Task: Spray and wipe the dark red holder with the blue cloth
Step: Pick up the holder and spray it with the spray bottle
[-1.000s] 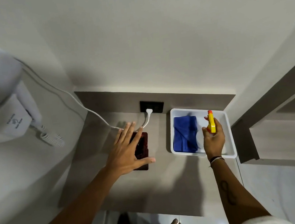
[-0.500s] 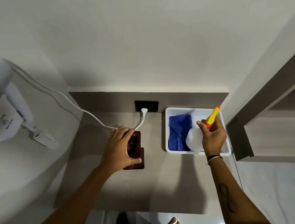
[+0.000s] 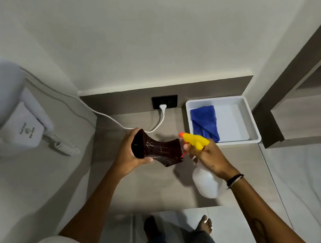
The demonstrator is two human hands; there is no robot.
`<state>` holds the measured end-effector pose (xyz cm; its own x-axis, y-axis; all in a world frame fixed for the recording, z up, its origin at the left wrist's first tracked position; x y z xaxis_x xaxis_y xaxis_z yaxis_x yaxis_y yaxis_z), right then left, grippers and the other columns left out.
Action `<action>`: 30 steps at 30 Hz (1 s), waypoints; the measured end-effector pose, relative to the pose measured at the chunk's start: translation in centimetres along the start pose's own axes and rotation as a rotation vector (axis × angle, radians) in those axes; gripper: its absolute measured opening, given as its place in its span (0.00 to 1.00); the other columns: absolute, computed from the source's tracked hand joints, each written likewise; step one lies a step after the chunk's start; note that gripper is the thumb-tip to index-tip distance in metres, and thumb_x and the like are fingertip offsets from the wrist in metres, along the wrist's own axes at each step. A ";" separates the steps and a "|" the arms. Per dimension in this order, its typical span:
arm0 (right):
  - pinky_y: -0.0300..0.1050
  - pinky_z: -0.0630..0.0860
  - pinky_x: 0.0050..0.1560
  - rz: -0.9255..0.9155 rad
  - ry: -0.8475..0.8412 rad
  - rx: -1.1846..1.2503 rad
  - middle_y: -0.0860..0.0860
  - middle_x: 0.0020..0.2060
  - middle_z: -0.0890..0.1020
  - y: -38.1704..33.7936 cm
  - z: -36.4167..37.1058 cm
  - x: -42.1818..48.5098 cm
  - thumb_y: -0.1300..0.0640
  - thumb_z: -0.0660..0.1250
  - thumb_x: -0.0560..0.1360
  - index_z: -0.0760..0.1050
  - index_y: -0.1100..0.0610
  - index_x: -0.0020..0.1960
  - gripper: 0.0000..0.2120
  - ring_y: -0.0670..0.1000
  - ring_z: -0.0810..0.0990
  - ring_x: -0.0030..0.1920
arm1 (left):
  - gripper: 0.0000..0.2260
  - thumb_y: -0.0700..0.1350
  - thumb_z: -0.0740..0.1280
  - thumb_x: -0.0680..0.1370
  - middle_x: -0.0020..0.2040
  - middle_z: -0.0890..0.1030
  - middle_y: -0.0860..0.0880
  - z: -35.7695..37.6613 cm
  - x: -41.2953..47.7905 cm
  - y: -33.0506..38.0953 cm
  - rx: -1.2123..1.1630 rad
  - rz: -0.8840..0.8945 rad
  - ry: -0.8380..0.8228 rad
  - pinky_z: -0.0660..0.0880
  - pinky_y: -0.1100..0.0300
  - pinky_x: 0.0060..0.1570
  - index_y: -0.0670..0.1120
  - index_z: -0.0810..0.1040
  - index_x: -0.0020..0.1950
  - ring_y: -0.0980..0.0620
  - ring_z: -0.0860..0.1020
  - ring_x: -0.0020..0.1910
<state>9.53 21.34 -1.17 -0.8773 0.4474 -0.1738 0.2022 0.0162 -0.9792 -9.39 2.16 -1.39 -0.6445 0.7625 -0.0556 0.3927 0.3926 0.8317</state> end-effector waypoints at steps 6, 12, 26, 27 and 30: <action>0.42 0.82 0.33 0.060 -0.160 -0.143 0.55 0.47 0.89 0.1 6.8 0.6 0.58 0.68 0.85 0.76 0.44 0.77 0.22 0.57 0.88 0.36 | 0.53 0.39 0.87 0.62 0.79 0.71 0.51 -1.1 0.1 -2.7 0.026 -0.053 -0.089 0.69 0.60 0.76 0.54 0.66 0.83 0.52 0.71 0.78; 0.36 0.79 0.30 0.007 -0.162 -0.282 0.33 0.35 0.86 -1.0 8.9 2.3 0.52 0.67 0.85 0.75 0.41 0.76 0.20 0.60 0.88 0.31 | 0.53 0.44 0.85 0.61 0.79 0.72 0.49 -1.4 0.0 -3.8 0.007 -0.083 -0.091 0.72 0.54 0.76 0.55 0.65 0.84 0.49 0.72 0.78; 0.60 0.86 0.56 0.257 -0.001 -0.652 0.58 0.53 0.89 3.1 1.7 0.5 0.42 0.67 0.84 0.80 0.51 0.71 0.20 0.63 0.89 0.48 | 0.49 0.49 0.90 0.58 0.65 0.75 0.79 -2.0 -1.2 -4.5 0.075 -0.138 -0.049 0.72 0.78 0.59 0.77 0.69 0.68 0.77 0.74 0.65; 0.61 0.86 0.56 0.259 0.006 -0.623 0.58 0.52 0.88 3.1 1.5 0.4 0.42 0.68 0.84 0.80 0.52 0.70 0.20 0.64 0.88 0.48 | 0.44 0.54 0.89 0.57 0.63 0.79 0.74 -2.2 -1.4 -4.6 0.055 -0.173 -0.034 0.75 0.73 0.59 0.77 0.71 0.65 0.71 0.78 0.64; 0.65 0.85 0.54 0.237 0.027 -0.473 0.57 0.48 0.86 2.6 1.3 0.0 0.45 0.69 0.83 0.80 0.50 0.72 0.19 0.67 0.86 0.50 | 0.39 0.63 0.86 0.55 0.58 0.85 0.59 -2.7 -1.8 -6.0 -0.051 -0.357 0.050 0.82 0.57 0.55 0.64 0.77 0.64 0.57 0.85 0.57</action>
<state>9.44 20.22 -3.86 -0.7735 0.5101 -0.3761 0.5734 0.3104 -0.7582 -12.37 -2.99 -4.76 -0.7672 0.5551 -0.3212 0.1049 0.6027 0.7911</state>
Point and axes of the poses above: each hand's wrist, its own x-axis towards the middle knuckle, its own z-axis out of the palm, y = z × x, the point moved 10 cm from there along x, towards the middle knuckle
